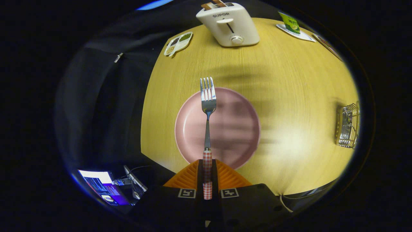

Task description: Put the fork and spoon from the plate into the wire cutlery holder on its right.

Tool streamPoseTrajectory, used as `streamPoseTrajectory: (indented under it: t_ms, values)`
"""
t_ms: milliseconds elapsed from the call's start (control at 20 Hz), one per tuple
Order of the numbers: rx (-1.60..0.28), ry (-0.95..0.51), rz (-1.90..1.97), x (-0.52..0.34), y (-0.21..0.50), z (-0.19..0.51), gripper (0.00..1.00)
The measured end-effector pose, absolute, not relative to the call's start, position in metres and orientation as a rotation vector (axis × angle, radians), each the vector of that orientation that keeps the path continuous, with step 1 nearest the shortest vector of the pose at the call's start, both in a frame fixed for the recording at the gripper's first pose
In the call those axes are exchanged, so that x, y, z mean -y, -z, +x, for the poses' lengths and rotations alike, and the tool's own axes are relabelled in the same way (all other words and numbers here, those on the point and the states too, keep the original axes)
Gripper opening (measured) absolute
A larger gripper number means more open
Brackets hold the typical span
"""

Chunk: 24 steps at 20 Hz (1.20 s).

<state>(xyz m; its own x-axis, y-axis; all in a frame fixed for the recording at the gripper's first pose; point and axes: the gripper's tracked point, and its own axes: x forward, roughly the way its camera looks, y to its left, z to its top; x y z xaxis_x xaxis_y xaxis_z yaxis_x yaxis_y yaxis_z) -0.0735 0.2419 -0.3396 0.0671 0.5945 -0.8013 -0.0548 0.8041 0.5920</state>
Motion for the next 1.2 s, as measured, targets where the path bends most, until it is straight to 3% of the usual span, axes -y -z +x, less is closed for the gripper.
streamPoseTrajectory:
  t_ms: [300,550,800,1200]
  values:
    - [-1.36,-0.5,0.44,-0.136,0.296,-0.06,0.13]
    - [-1.415,-0.448,0.385,-0.032,0.282,-0.063,0.13]
    - [-1.58,-0.417,0.244,0.054,0.293,-0.078,0.13]
    - [-1.893,-0.49,0.012,0.111,0.302,-0.095,0.13]
